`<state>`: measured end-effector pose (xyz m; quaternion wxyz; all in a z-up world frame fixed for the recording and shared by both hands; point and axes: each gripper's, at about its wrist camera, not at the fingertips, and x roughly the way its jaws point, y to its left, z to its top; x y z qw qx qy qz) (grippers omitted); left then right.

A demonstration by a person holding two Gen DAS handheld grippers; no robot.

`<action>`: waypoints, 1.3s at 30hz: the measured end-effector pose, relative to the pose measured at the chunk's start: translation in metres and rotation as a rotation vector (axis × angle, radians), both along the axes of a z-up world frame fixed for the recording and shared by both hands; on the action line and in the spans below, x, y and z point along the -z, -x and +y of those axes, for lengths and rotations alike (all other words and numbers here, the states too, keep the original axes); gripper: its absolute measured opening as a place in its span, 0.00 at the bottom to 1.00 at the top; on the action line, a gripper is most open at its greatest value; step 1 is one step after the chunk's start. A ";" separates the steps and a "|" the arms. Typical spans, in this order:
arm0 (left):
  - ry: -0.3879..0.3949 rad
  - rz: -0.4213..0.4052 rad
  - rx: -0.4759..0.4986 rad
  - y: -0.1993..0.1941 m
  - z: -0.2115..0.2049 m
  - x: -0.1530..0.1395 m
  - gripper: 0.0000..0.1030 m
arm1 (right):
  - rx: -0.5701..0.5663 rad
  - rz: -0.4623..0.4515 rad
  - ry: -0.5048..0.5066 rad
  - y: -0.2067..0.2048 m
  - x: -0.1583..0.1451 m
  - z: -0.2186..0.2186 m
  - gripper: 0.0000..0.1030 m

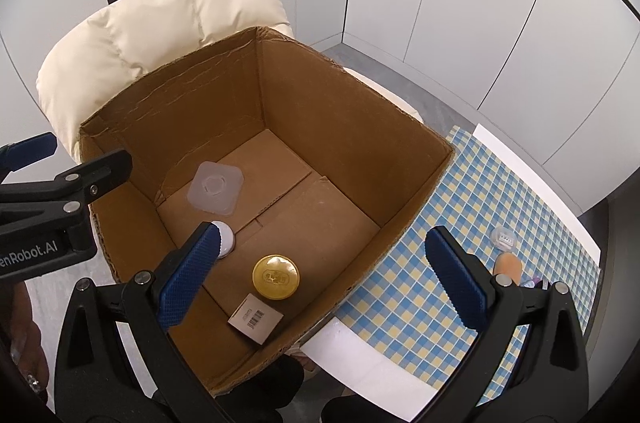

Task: Organize objects
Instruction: 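Withdraw both open grippers from the cardboard box back toward the checked table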

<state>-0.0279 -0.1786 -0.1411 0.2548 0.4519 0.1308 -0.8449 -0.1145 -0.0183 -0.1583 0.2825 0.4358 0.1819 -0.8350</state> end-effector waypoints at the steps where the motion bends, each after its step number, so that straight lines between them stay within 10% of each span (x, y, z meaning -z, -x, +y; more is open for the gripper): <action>1: 0.000 0.001 -0.002 -0.001 0.000 -0.001 0.99 | 0.000 0.001 0.002 -0.001 -0.001 0.001 1.00; 39: 0.034 0.053 -0.066 -0.104 0.042 -0.060 0.99 | -0.005 -0.011 0.081 -0.081 -0.061 0.069 1.00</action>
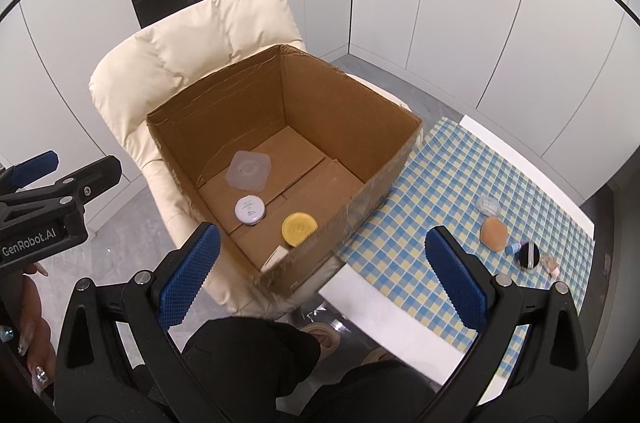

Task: Organize objects
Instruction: 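Withdraw both open grippers from the cardboard box back toward the checked table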

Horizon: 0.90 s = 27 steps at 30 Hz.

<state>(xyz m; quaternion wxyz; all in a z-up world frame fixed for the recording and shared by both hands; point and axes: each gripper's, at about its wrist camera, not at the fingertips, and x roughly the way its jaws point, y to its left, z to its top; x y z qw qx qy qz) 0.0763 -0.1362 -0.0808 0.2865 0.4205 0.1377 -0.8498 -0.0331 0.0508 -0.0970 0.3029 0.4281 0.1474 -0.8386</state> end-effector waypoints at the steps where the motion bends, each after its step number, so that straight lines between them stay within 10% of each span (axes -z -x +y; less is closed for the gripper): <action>1: 0.000 0.000 -0.001 -0.003 0.001 -0.001 0.99 | -0.002 -0.008 0.005 -0.004 -0.001 0.004 1.00; 27: 0.034 0.009 0.012 -0.091 0.066 -0.028 0.99 | -0.019 0.007 0.021 -0.095 -0.020 0.068 1.00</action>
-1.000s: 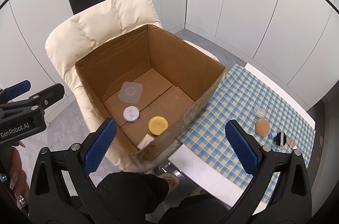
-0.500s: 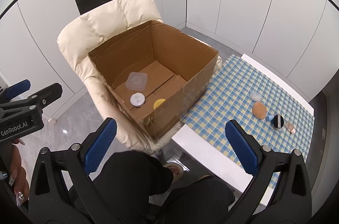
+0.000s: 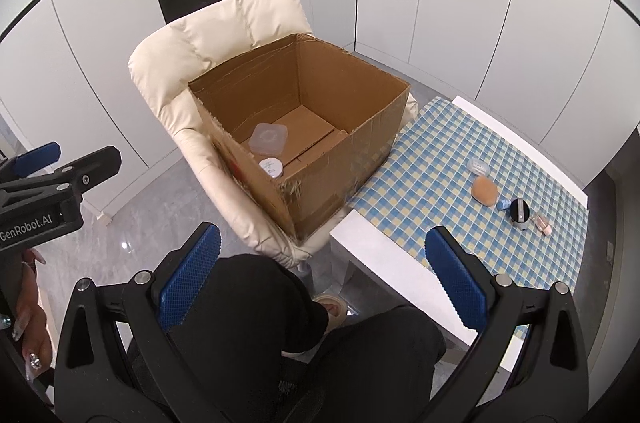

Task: Organize objects
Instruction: 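Withdraw both open grippers from the cardboard box back toward the checked table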

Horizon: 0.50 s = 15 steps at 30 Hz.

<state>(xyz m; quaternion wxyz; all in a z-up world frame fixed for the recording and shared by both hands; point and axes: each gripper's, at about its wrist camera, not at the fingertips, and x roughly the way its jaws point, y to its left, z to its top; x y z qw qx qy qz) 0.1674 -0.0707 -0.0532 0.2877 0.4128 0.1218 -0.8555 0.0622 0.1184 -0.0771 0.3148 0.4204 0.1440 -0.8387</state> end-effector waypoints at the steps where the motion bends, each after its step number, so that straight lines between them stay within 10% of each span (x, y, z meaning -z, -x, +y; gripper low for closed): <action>1: 0.000 0.002 0.001 -0.003 0.002 -0.001 0.99 | 0.005 0.013 -0.008 -0.005 -0.001 0.003 1.00; 15: 0.008 -0.009 0.026 -0.050 0.032 0.005 0.99 | 0.025 -0.028 -0.008 -0.060 0.013 0.035 1.00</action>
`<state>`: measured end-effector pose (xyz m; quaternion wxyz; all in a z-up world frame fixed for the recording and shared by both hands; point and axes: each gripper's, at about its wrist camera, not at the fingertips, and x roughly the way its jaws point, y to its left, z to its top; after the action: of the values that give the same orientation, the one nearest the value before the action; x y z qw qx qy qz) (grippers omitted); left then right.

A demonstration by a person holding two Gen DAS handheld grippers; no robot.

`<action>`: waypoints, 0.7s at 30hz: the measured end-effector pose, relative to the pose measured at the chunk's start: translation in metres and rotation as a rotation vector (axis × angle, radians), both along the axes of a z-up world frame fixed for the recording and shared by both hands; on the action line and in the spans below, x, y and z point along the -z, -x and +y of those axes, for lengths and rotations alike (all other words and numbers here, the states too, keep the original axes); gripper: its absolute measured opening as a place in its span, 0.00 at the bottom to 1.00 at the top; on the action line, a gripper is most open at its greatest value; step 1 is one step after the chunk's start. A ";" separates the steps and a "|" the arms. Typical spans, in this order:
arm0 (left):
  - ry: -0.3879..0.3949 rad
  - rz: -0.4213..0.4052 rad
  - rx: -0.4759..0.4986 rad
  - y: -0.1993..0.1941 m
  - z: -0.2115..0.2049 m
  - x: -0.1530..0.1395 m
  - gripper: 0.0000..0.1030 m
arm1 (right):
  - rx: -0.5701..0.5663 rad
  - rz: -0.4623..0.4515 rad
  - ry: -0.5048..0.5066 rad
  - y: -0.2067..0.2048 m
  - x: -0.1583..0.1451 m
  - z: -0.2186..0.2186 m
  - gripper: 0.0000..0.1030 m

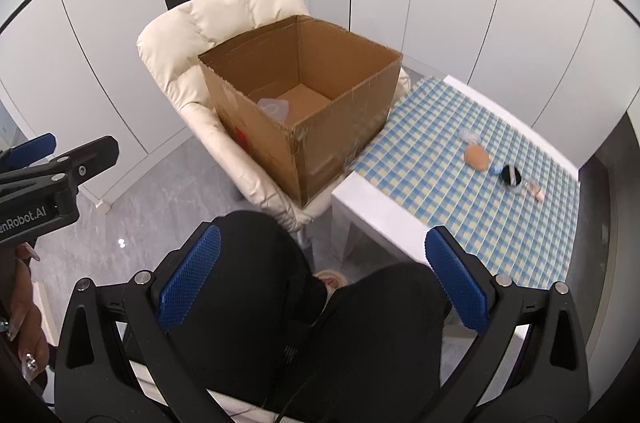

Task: Organize objects
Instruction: 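Withdraw both open grippers from the cardboard box back toward the checked table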

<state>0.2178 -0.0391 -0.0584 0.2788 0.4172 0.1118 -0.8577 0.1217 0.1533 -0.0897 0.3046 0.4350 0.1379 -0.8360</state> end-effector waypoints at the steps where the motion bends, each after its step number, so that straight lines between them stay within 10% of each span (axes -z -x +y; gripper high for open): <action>1: 0.002 0.000 0.000 -0.003 0.002 0.000 0.99 | 0.002 -0.009 0.005 -0.003 0.001 0.003 1.00; 21: -0.014 0.004 0.022 -0.011 0.015 0.004 0.99 | 0.044 -0.016 0.013 -0.014 0.007 0.036 1.00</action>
<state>0.2291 -0.0239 -0.0621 0.2664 0.4186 0.1137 -0.8607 0.1353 0.1891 -0.0965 0.2901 0.4426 0.1206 -0.8399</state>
